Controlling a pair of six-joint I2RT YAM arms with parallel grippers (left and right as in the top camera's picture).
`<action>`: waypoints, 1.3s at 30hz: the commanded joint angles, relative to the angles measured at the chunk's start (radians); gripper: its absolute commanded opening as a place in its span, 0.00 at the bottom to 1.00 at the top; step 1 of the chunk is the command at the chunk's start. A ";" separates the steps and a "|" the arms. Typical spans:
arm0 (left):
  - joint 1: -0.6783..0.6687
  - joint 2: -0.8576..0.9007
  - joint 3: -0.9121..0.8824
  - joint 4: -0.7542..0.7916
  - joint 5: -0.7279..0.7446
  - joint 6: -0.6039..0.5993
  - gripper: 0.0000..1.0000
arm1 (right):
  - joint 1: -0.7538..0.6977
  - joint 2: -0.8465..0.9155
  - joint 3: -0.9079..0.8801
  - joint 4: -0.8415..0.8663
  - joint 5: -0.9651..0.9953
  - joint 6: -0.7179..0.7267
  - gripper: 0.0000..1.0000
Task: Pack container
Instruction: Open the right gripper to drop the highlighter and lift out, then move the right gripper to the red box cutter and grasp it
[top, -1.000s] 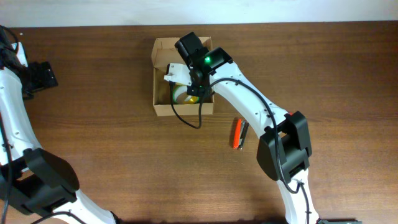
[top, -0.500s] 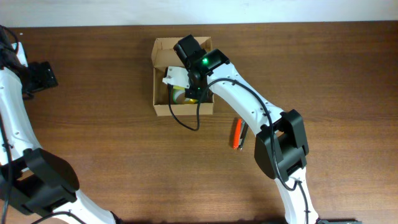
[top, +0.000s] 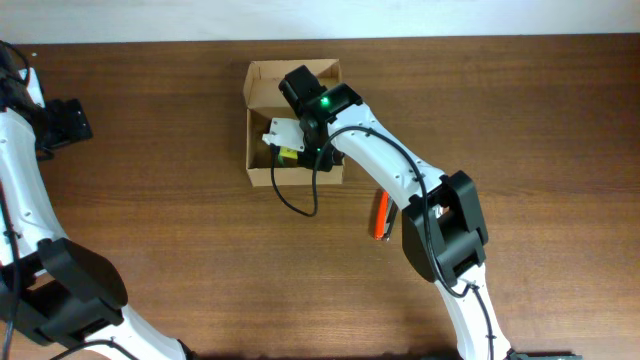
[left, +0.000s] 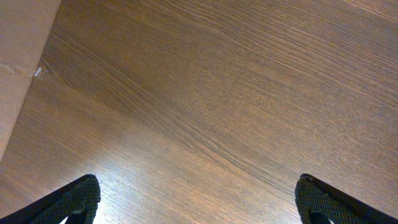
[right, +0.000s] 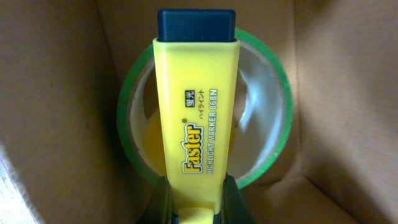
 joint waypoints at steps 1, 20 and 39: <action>0.001 -0.007 -0.009 0.000 0.010 0.019 1.00 | 0.007 0.012 -0.001 -0.006 -0.024 0.012 0.03; 0.001 -0.007 -0.009 0.000 0.010 0.019 1.00 | 0.004 -0.074 -0.001 0.064 -0.019 0.196 0.49; 0.001 -0.007 -0.009 0.000 0.010 0.019 1.00 | -0.231 -0.543 -0.001 -0.053 0.270 0.826 0.30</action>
